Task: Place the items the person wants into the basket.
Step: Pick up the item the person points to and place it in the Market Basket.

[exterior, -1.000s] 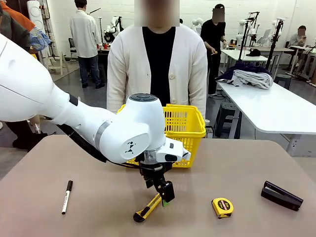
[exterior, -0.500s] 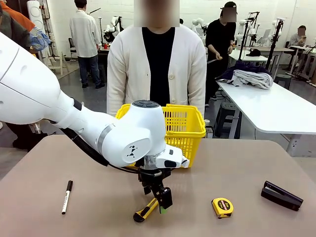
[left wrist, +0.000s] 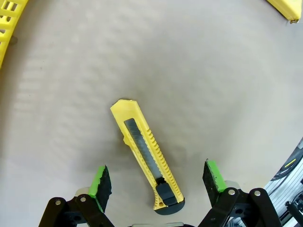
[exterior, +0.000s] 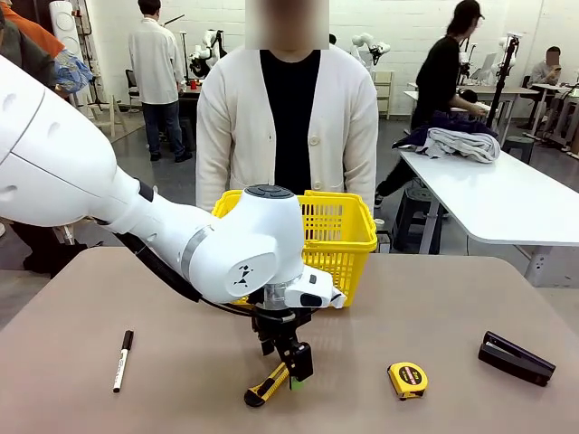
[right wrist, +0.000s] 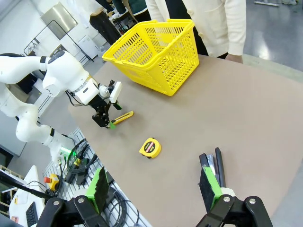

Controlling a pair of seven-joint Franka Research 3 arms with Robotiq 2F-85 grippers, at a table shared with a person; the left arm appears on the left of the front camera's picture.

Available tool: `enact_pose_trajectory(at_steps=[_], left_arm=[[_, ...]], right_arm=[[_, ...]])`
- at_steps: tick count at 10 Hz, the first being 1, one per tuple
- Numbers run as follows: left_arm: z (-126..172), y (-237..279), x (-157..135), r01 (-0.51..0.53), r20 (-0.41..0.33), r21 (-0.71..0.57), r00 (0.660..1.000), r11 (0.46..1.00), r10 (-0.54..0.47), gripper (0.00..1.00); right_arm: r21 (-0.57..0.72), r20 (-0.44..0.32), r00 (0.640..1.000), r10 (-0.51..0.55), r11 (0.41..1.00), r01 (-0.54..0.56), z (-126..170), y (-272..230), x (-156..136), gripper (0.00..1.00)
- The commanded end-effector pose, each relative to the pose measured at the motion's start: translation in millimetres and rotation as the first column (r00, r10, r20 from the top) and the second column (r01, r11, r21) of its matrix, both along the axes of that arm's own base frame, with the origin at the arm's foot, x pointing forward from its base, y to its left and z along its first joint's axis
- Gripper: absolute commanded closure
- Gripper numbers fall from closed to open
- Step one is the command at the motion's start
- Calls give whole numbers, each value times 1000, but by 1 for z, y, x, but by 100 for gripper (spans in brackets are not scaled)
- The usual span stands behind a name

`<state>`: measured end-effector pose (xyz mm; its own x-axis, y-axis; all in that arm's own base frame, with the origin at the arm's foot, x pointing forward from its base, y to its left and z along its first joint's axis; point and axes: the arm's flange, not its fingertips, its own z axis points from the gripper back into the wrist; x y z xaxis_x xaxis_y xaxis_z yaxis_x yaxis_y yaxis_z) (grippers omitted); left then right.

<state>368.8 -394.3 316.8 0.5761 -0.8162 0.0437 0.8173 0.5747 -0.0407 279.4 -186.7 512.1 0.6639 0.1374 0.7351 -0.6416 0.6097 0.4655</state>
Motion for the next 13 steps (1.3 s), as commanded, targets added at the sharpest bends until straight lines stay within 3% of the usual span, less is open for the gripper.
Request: enact_pose_trajectory(at_steps=[1,4,5,6,7,10,11,13], left_arm=[[-4,-2,5,-5,10,30,1000,1000,5,0],[-7,-1,7,-5,19,38,1000,999,5,0],[-7,-1,7,-3,26,37,1000,999,2,44],[-8,-1,6,6,31,38,1000,999,-7,51],[-8,-1,6,8,32,38,999,999,-9,96],[-8,-1,7,7,36,42,999,999,-9,100],[-8,-1,6,8,34,45,999,999,-10,86],[-8,-1,7,3,34,48,999,999,-5,100]], right_arm=[[23,25,1000,3,1000,-3,1,0,2,0],[23,25,1000,3,1000,-3,1,0,2,0],[23,25,1000,3,1000,-3,1,0,2,0],[23,25,1000,3,1000,-3,1,0,2,0],[23,25,1000,3,1000,-3,1,0,2,0],[23,25,1000,3,1000,-3,1,0,2,0],[23,25,1000,3,1000,-3,1,0,2,0],[23,25,1000,3,1000,-3,1,0,2,0]])
